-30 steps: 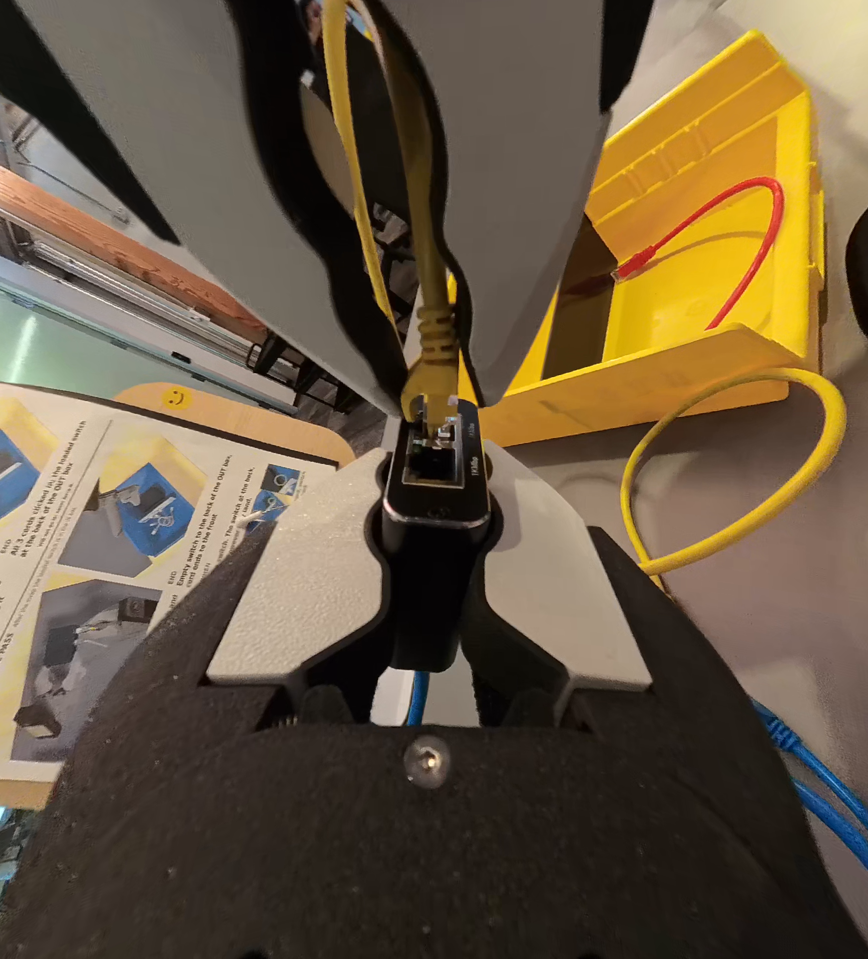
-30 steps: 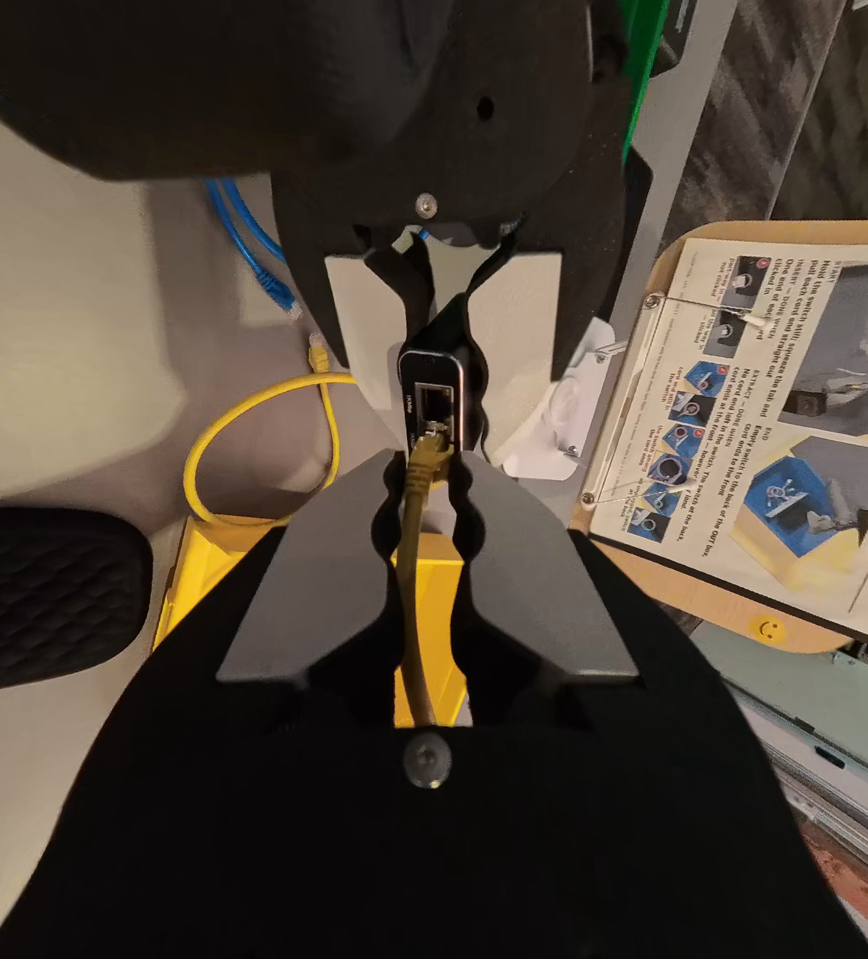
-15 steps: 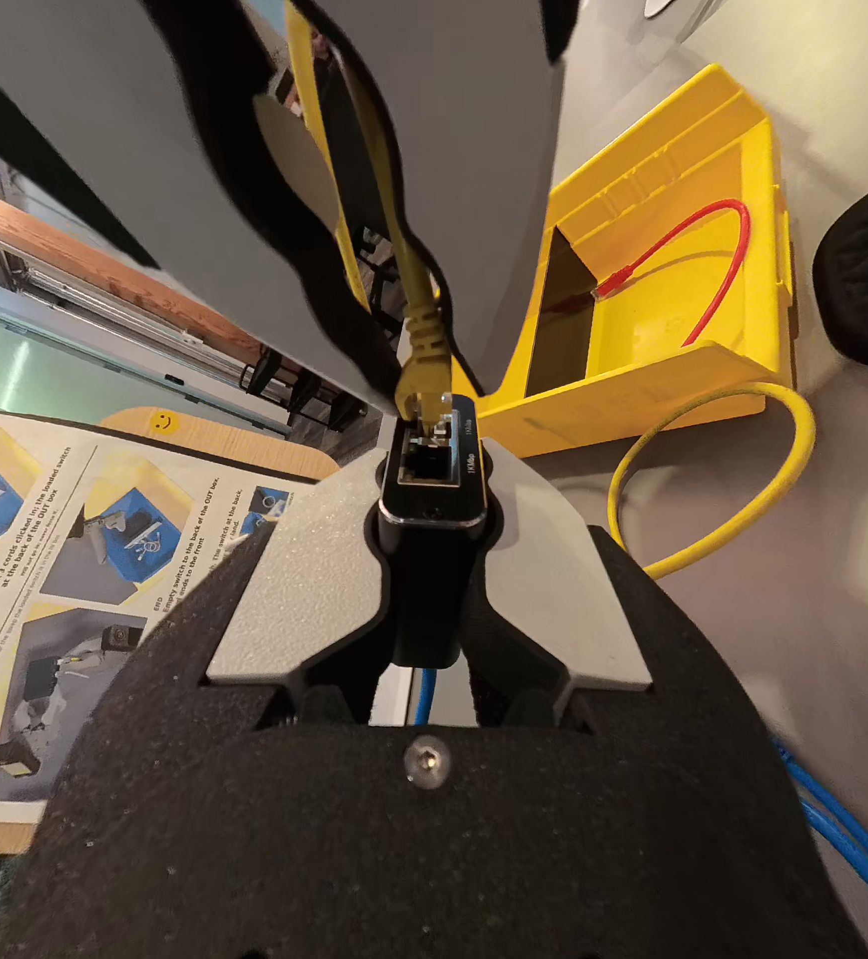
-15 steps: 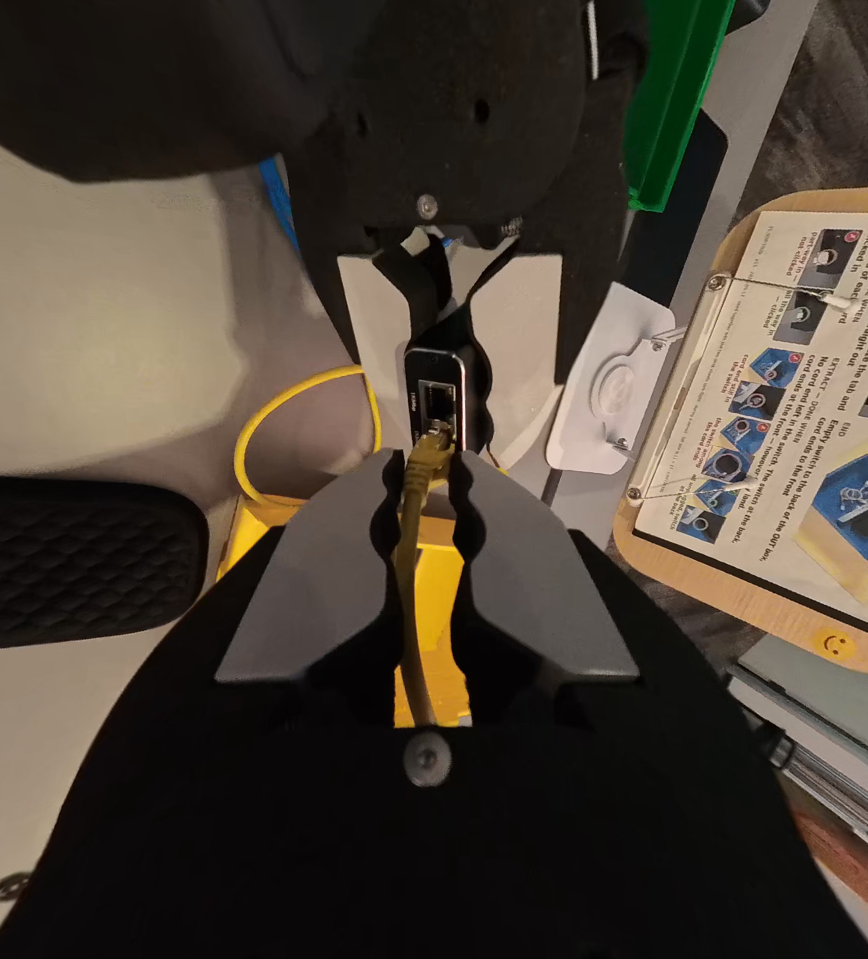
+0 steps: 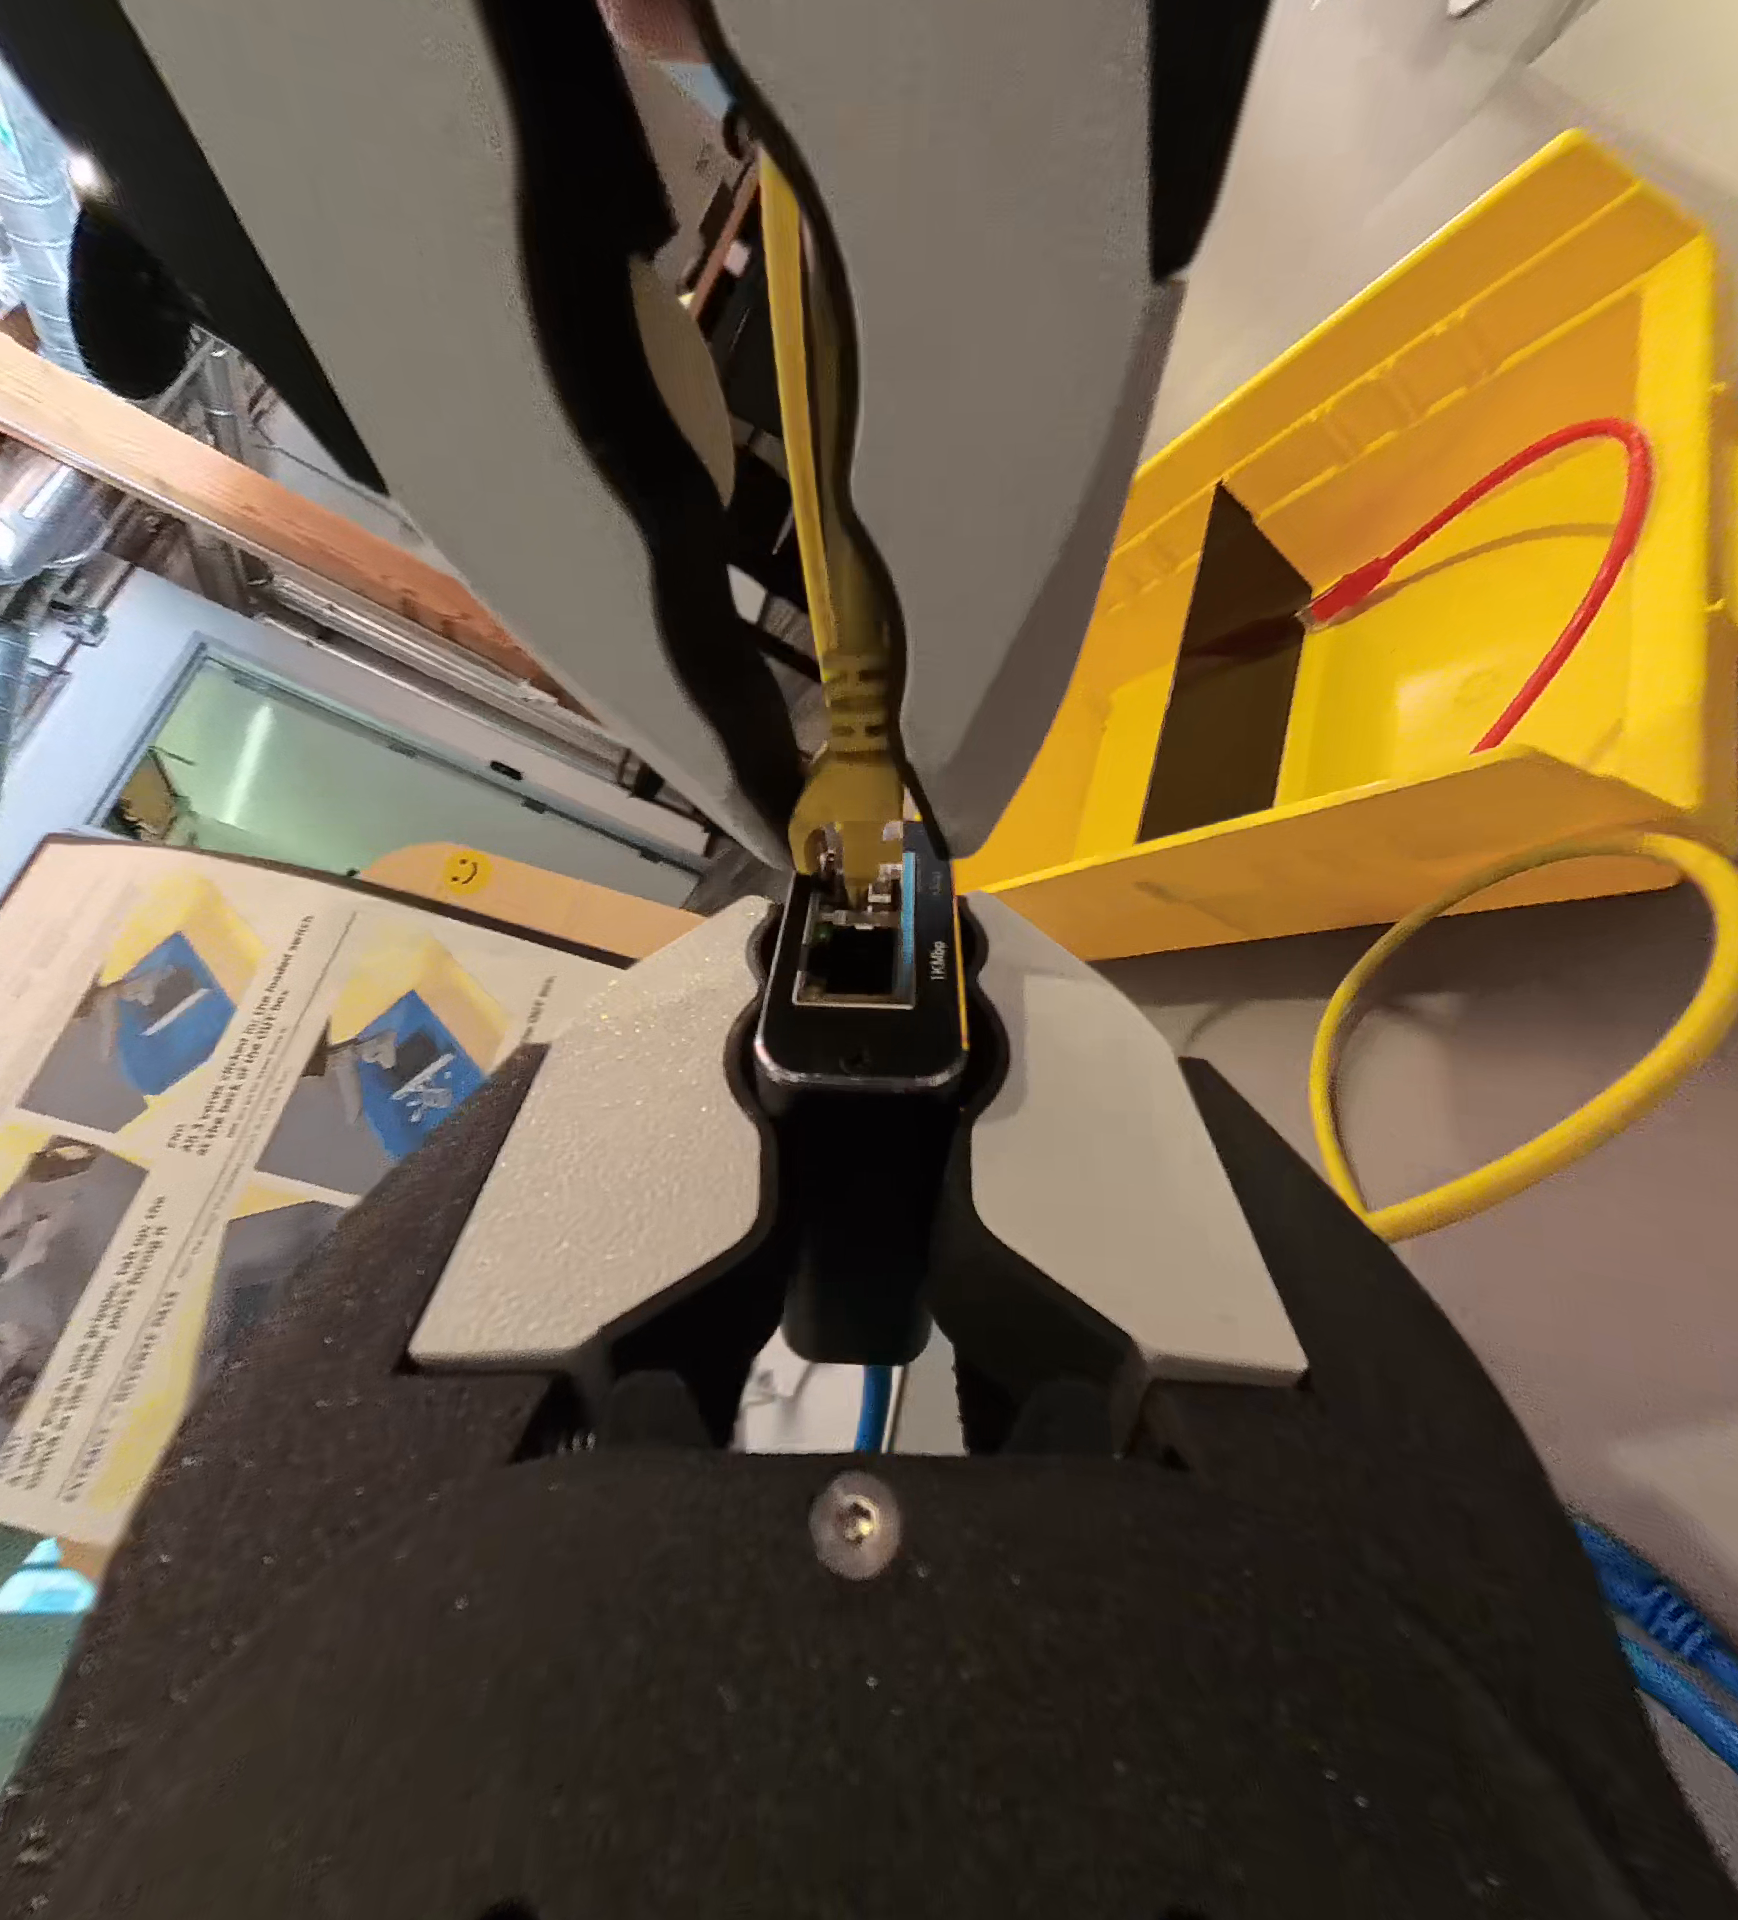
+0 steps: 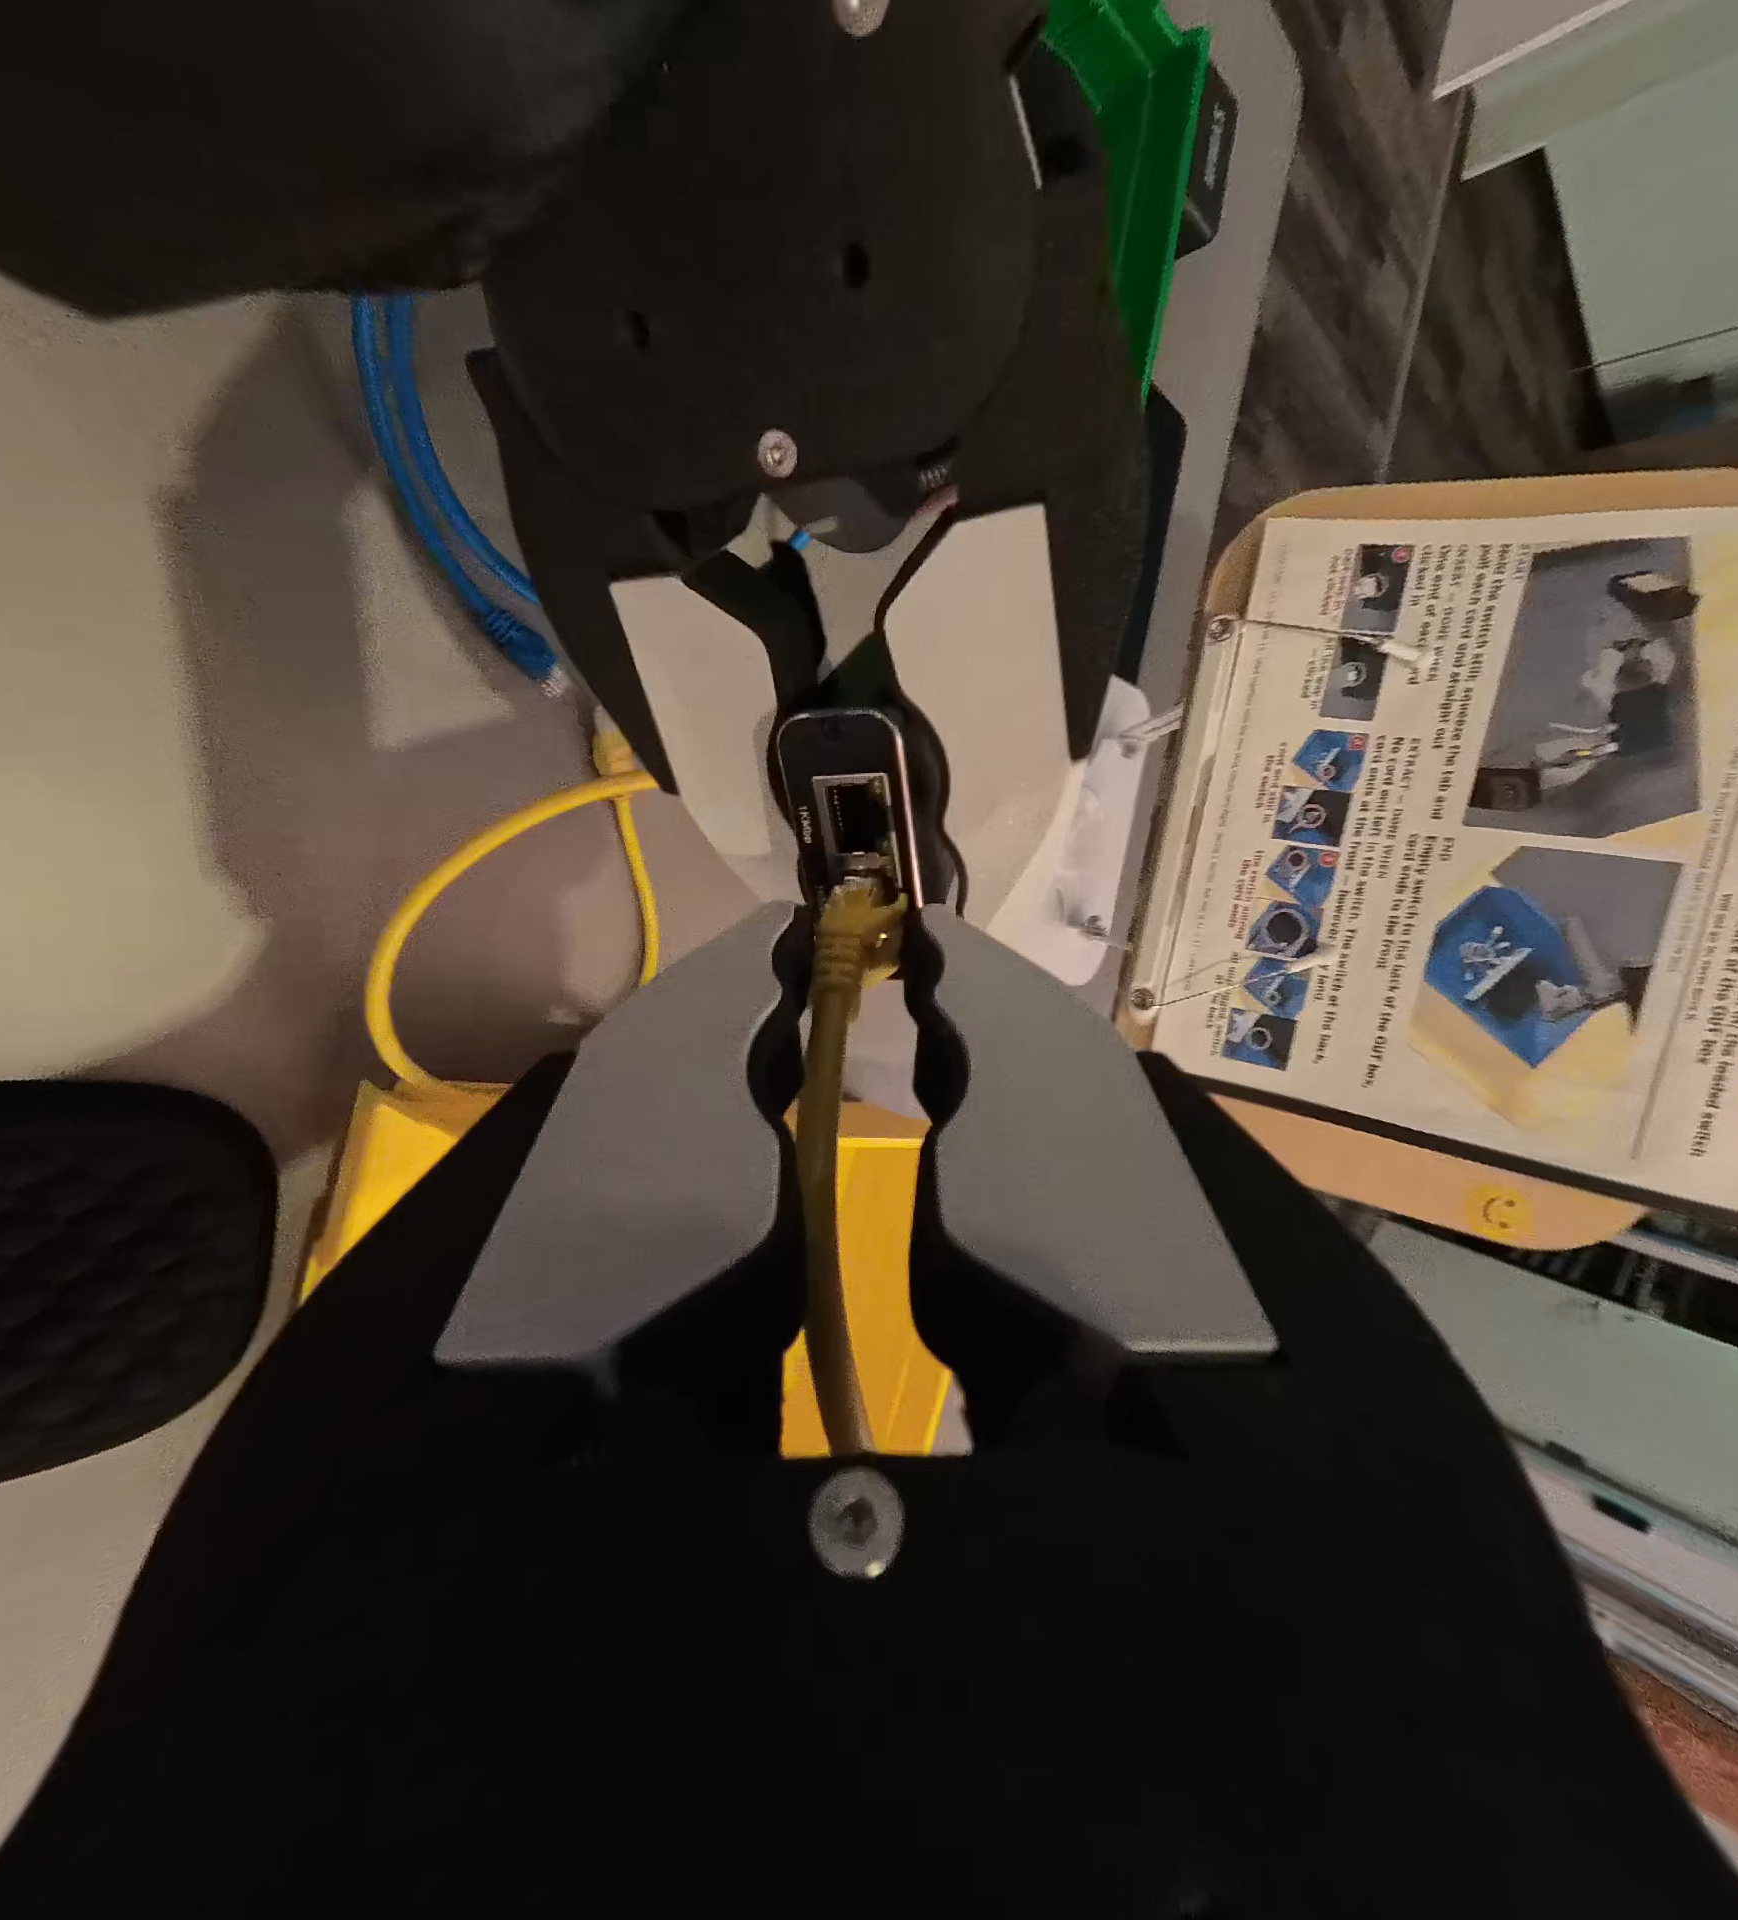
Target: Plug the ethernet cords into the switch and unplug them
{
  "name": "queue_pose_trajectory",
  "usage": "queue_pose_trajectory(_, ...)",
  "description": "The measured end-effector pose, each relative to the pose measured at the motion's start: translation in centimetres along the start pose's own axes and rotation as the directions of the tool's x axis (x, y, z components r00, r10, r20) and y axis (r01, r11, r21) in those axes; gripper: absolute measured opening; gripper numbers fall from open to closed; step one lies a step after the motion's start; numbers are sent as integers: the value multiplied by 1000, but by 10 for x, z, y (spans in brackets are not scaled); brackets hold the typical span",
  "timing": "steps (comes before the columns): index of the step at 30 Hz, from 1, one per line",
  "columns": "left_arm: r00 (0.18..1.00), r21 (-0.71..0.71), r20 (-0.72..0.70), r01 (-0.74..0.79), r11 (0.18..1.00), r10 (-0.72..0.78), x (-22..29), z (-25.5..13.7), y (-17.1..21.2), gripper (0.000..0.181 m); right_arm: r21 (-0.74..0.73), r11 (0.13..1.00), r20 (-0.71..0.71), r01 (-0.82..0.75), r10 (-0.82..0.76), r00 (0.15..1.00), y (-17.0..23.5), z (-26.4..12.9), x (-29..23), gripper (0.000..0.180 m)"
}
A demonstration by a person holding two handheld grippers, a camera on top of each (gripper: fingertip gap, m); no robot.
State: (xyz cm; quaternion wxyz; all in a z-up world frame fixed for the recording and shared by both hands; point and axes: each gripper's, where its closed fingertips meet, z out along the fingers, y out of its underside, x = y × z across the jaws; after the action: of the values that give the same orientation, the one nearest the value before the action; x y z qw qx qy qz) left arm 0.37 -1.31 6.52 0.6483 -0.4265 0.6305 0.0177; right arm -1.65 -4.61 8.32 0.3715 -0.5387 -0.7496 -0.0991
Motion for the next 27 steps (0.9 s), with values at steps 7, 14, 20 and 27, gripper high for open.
queue_pose_trajectory(7, 996, -25, 55, -72, 997, 73, -9, -12, -10, 28, 53, 990, -158, 134, -124, 980, -8, -11, 2, 18)
queue_pose_trajectory(14, 989, -48, 84, -119, 992, 123, -13, -18, -15, 28, 56, 985, -179, 165, -153, 972, -14, -17, 2, 17)
queue_pose_trajectory(20, 989, -54, 74, -125, 991, 129, -10, -17, -15, 28, 20, 981, -136, 192, -187, 973, -14, -17, -3, 17)
queue_pose_trajectory(27, 997, -42, -12, -81, 996, 81, -2, -13, -7, 29, -45, 988, 15, 148, -148, 989, -10, -10, -6, 17)
